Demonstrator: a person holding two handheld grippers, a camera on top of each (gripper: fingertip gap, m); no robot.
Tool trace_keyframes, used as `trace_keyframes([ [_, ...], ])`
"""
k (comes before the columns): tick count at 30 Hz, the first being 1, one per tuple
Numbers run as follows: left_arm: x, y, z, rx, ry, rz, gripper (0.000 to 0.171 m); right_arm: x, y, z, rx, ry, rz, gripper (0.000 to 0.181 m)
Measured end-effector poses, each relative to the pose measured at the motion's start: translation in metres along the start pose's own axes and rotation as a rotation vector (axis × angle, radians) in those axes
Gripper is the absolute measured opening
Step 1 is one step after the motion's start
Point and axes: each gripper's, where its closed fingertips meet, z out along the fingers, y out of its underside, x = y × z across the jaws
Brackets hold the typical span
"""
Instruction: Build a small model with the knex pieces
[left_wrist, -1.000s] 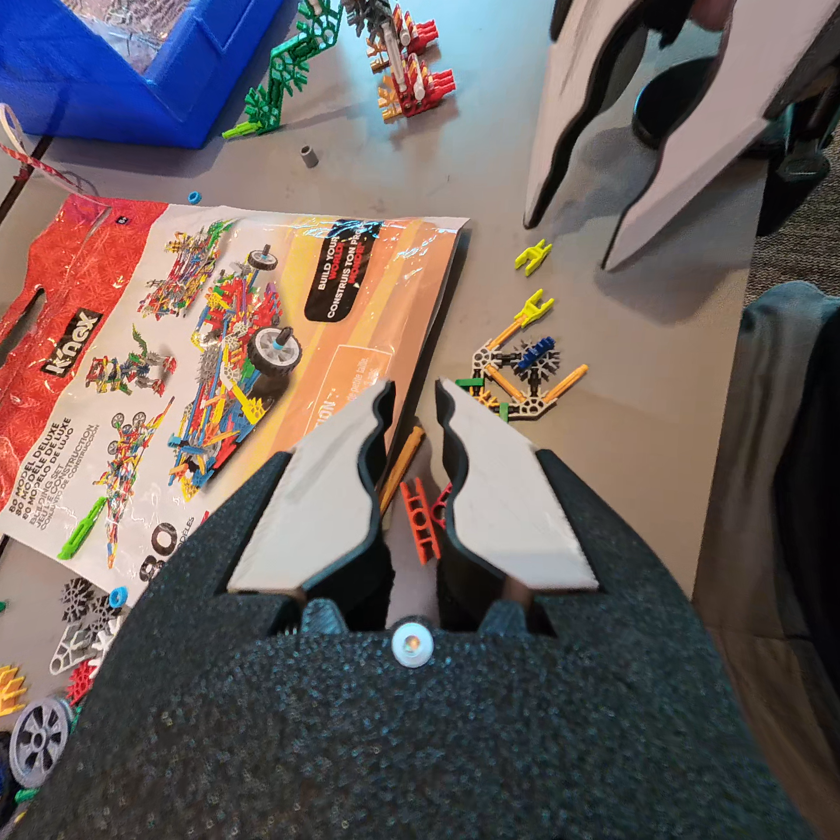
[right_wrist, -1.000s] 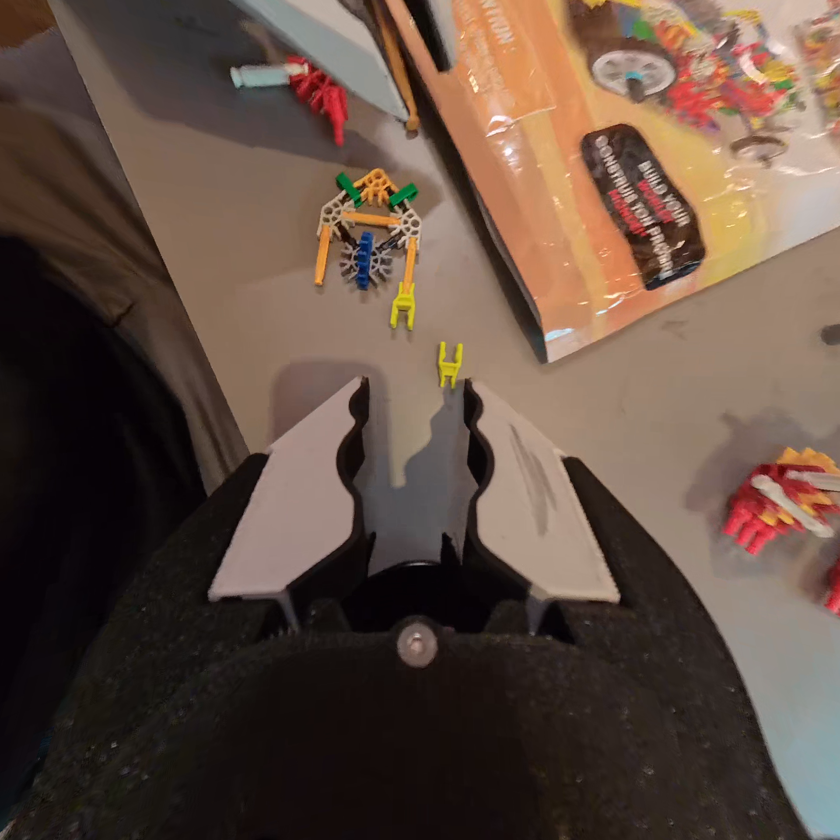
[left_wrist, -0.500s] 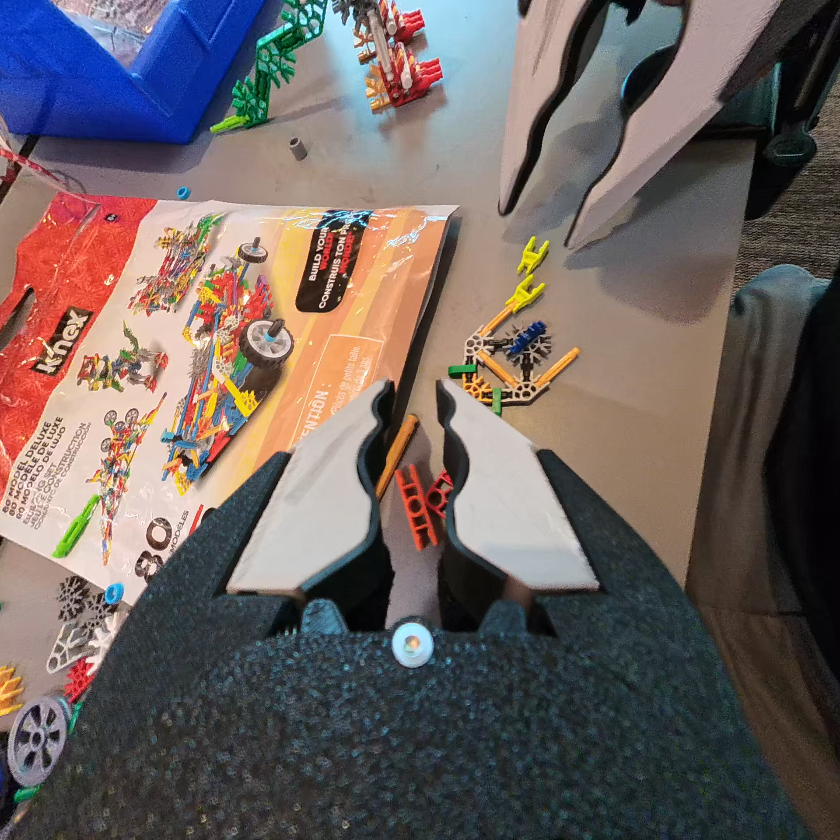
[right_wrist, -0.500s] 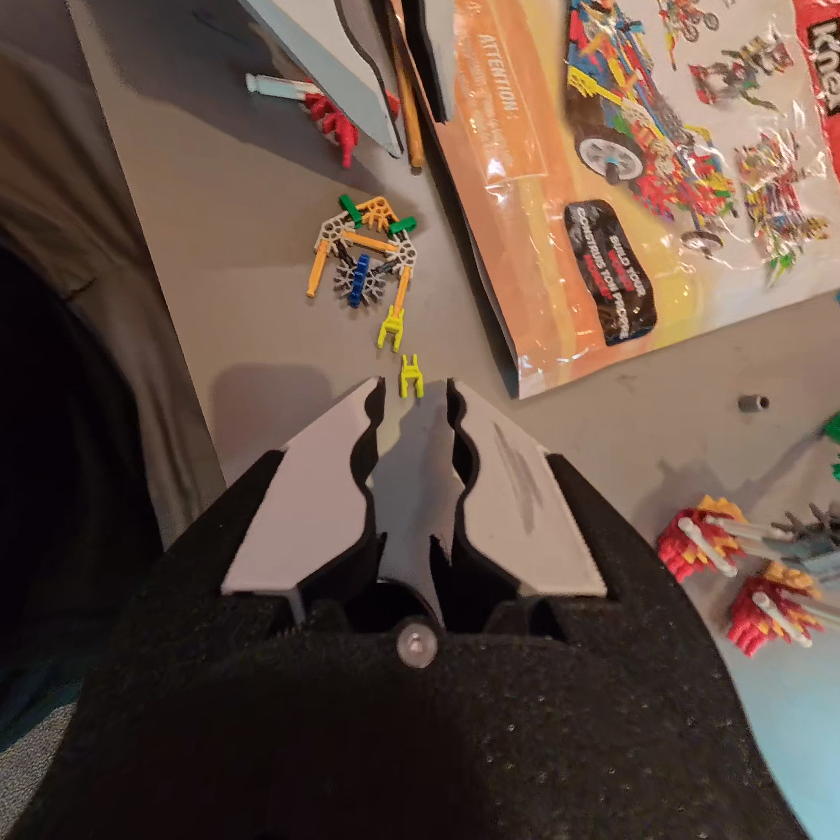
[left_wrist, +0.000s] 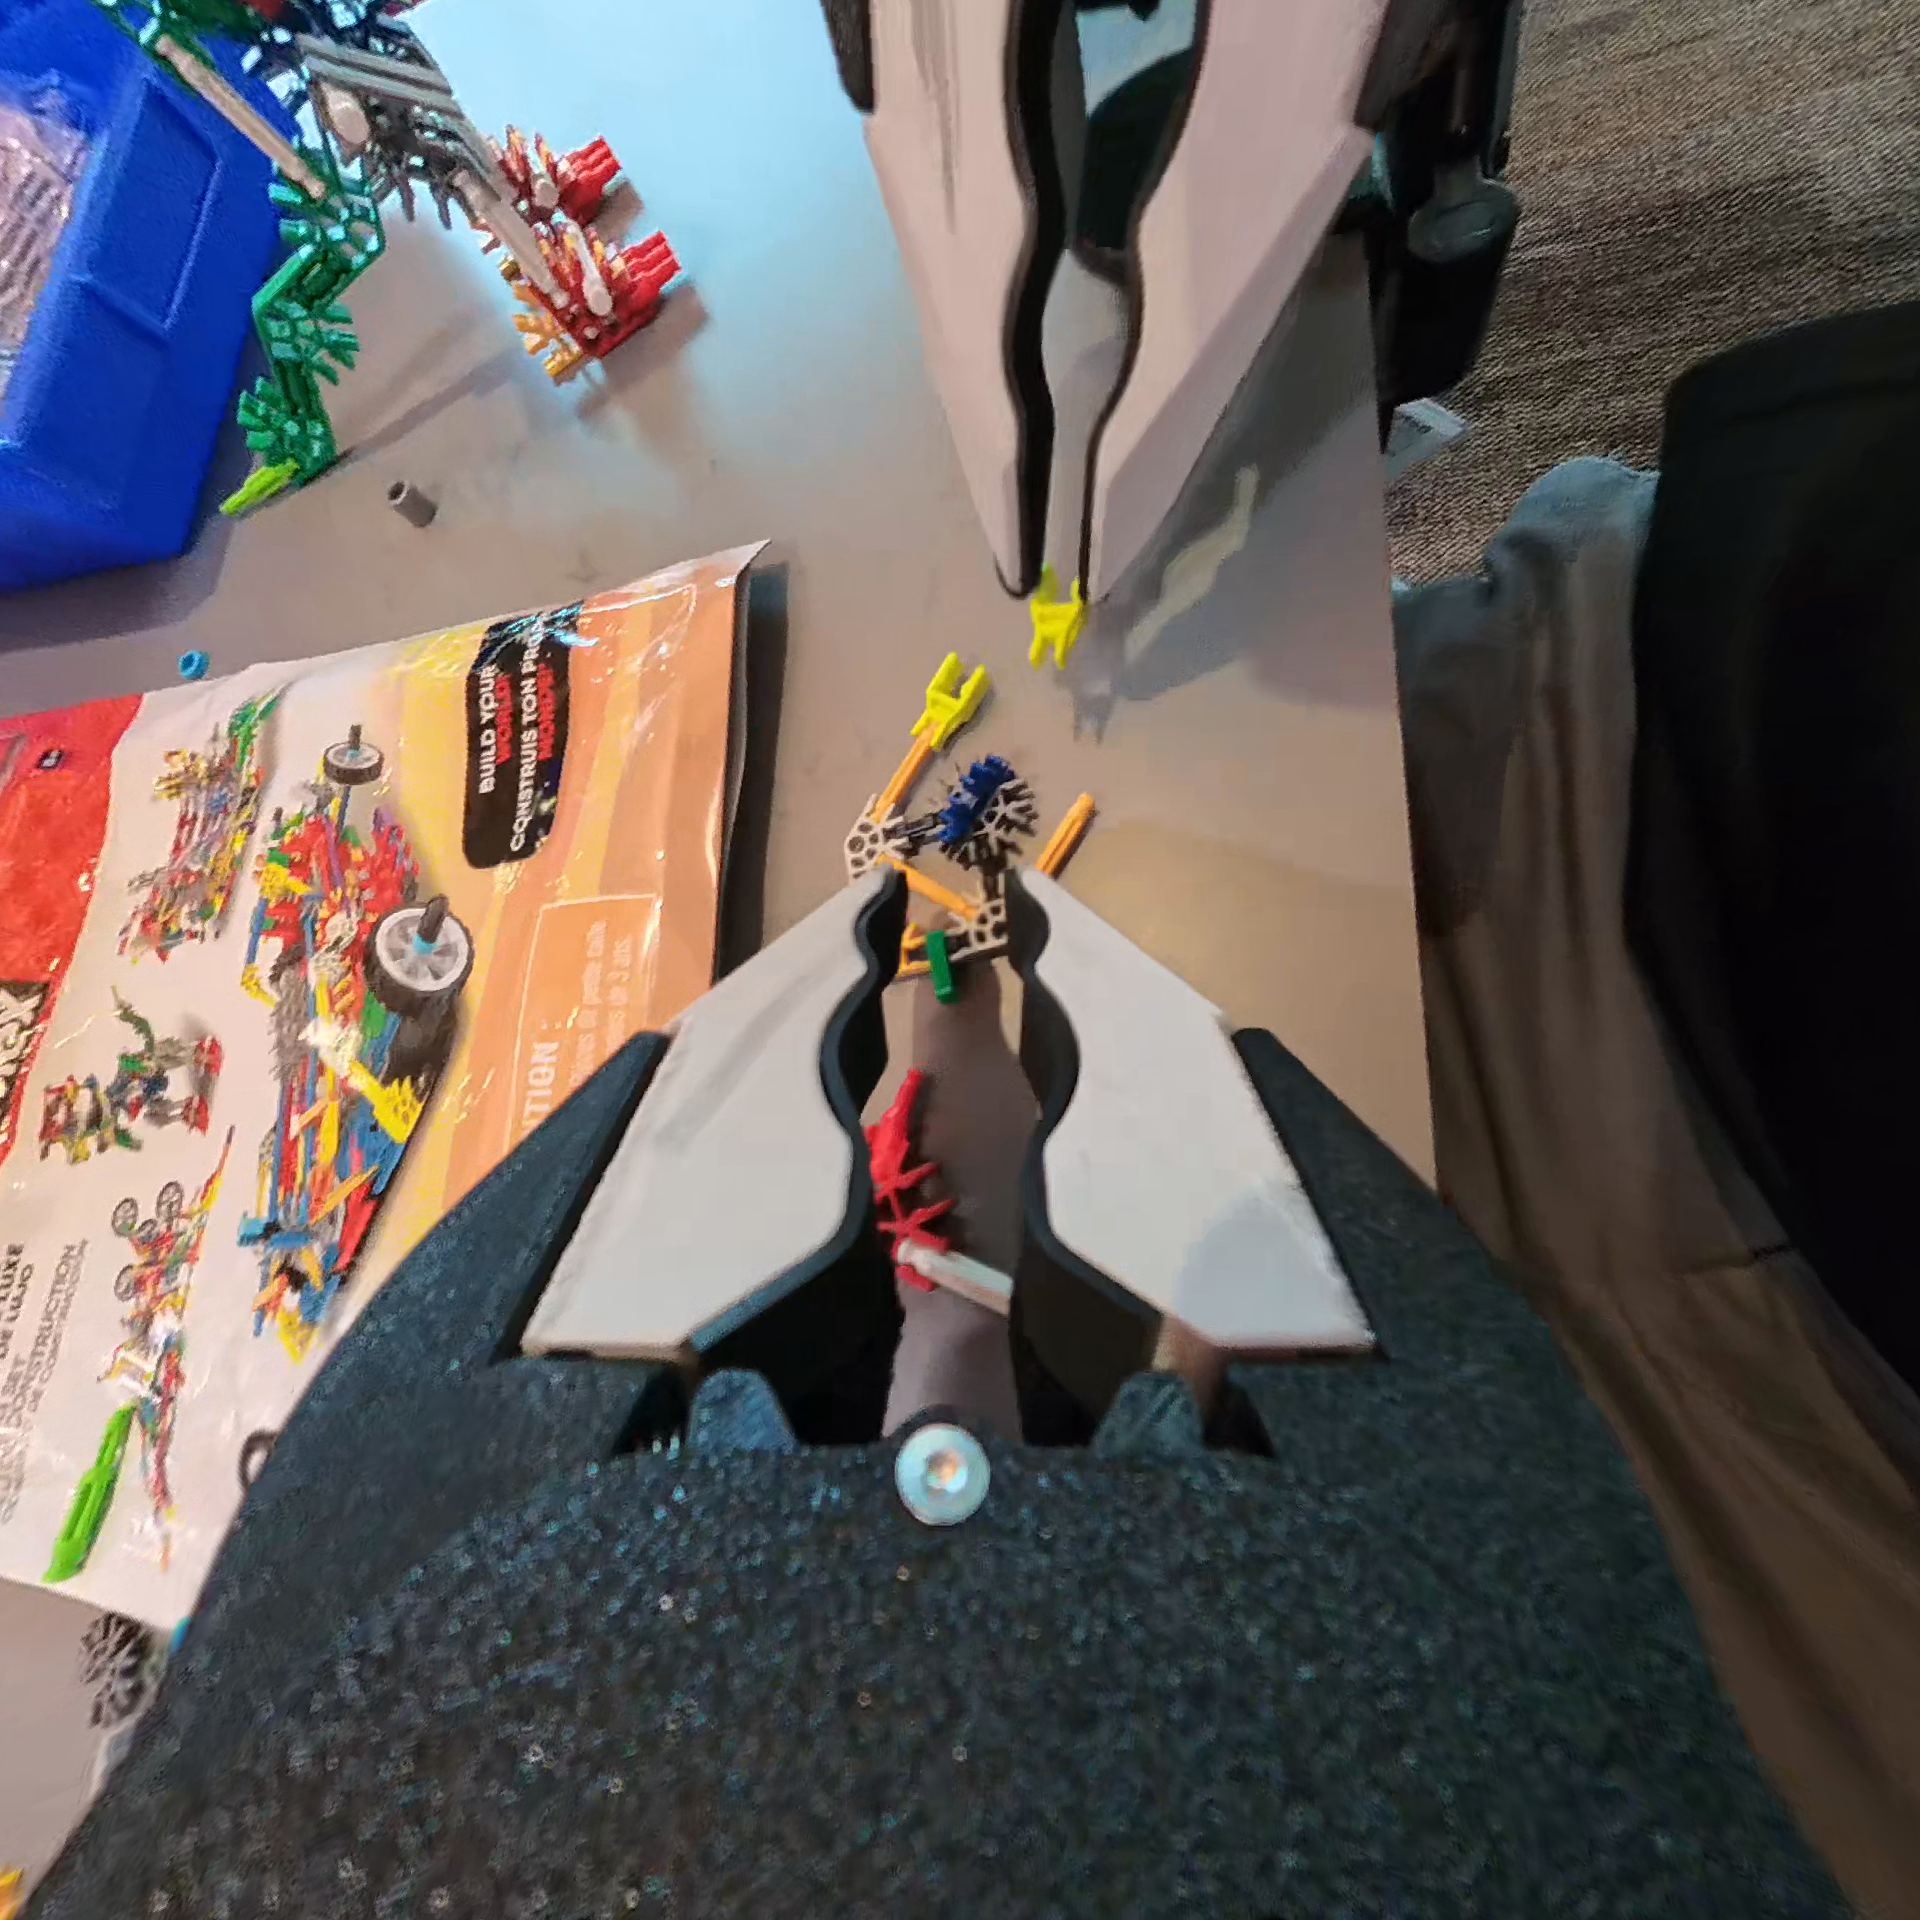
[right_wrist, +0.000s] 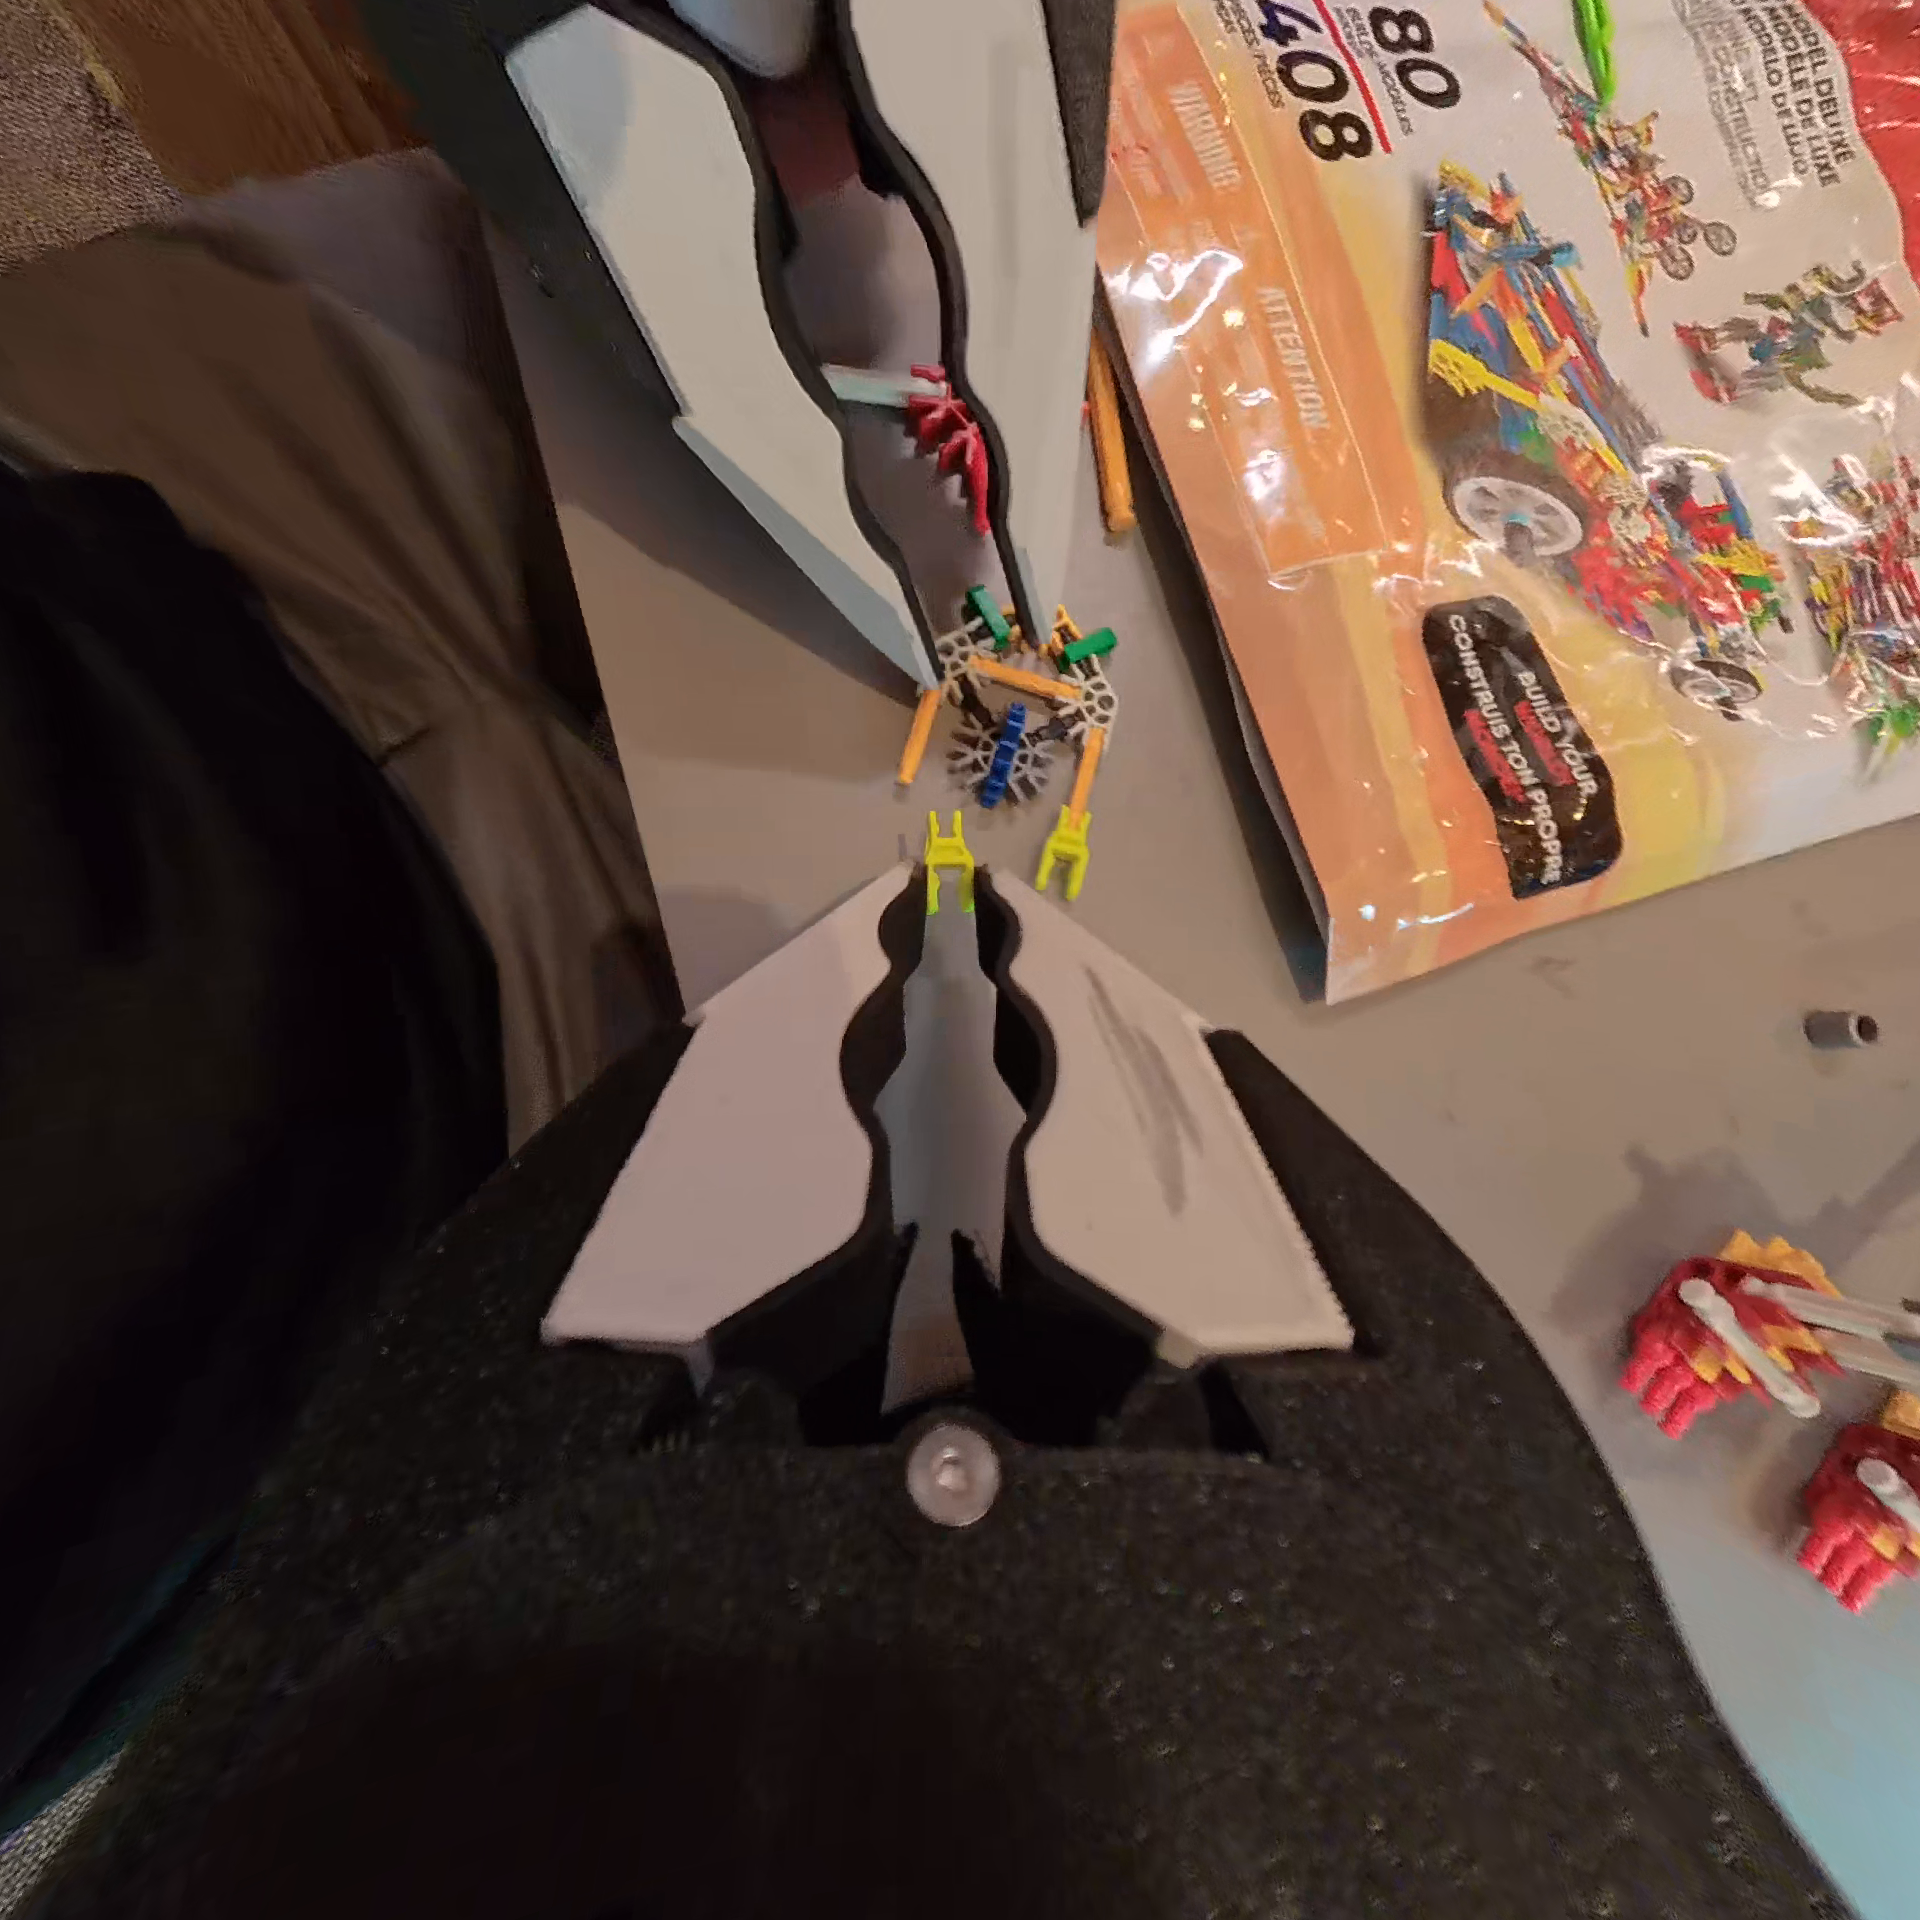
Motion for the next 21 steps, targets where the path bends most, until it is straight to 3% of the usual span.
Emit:
trace_keyframes([
  [21, 0.001, -0.002, 0.017, -0.052, -0.076, -0.06, 0.012, -0.003, 0.005, 0.021, -0.082, 0.03, -0.006, 0.006],
])
